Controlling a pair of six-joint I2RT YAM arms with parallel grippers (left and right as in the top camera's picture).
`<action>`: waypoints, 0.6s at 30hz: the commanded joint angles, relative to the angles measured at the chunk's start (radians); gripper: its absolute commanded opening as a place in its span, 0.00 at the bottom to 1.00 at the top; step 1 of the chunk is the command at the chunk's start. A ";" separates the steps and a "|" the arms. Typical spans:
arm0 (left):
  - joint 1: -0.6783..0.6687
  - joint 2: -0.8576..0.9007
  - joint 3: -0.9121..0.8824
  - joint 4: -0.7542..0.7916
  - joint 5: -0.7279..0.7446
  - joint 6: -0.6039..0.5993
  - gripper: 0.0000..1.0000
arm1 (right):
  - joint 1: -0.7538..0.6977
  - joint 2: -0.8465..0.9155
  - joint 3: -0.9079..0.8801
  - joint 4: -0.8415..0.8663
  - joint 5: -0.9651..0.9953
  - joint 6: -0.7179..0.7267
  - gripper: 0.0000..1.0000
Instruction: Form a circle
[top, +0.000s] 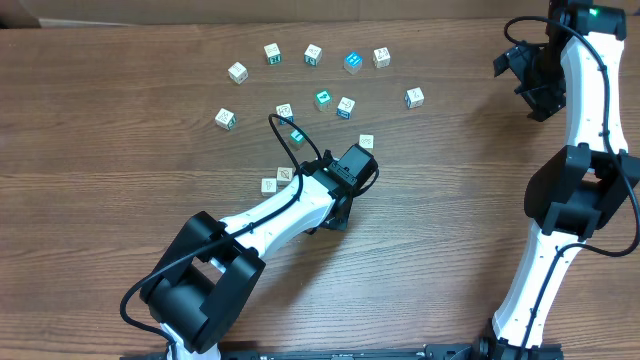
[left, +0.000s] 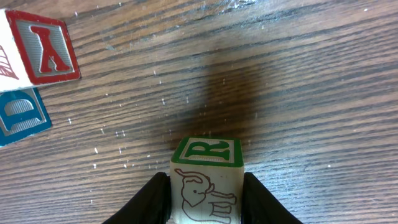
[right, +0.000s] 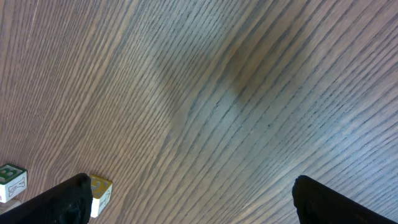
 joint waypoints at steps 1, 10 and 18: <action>0.002 0.010 0.006 -0.004 -0.011 -0.001 0.33 | -0.002 -0.027 0.017 0.001 0.002 -0.002 1.00; 0.010 0.010 0.008 -0.001 -0.069 0.002 0.27 | -0.002 -0.027 0.017 0.001 0.002 -0.002 1.00; 0.043 0.010 0.008 -0.001 -0.076 0.002 0.28 | -0.002 -0.027 0.017 0.001 0.002 -0.002 1.00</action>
